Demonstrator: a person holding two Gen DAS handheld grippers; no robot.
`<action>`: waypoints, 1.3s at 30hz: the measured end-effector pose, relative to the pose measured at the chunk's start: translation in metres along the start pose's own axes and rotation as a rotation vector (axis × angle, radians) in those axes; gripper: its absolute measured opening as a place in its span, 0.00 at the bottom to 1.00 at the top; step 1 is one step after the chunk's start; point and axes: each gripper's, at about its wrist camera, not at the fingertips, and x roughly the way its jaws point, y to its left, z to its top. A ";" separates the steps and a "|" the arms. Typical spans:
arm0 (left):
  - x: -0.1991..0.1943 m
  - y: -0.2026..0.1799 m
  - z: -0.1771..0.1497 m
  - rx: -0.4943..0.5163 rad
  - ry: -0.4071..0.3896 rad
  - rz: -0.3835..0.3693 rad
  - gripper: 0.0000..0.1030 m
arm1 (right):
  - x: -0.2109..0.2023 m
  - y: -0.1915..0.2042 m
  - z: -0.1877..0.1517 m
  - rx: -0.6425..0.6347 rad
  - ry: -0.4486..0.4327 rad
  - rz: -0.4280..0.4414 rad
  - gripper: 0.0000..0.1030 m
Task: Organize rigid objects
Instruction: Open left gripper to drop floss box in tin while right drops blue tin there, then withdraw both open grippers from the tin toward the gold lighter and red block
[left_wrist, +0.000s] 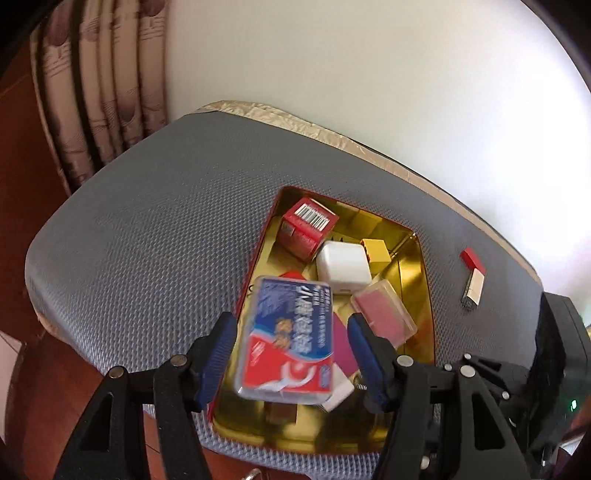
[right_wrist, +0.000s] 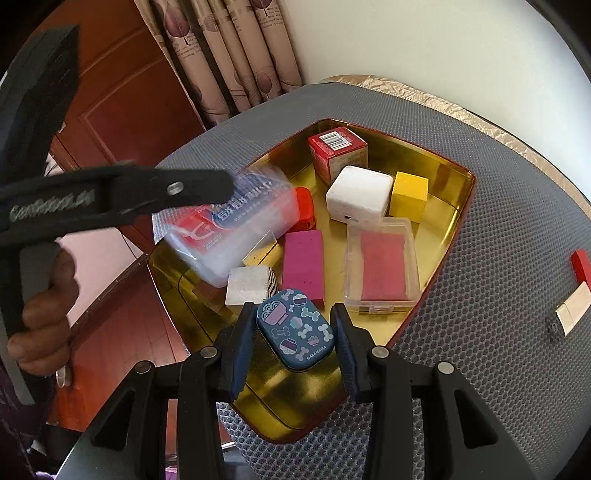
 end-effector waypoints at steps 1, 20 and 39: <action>0.000 -0.002 0.002 0.006 -0.009 0.007 0.62 | 0.000 0.000 0.000 0.000 0.000 0.001 0.37; -0.076 -0.047 -0.053 0.132 -0.118 0.149 0.63 | -0.062 -0.004 -0.006 0.094 -0.207 0.030 0.53; -0.067 -0.106 -0.086 0.260 -0.037 0.101 0.66 | -0.136 -0.181 -0.139 0.416 -0.189 -0.580 0.81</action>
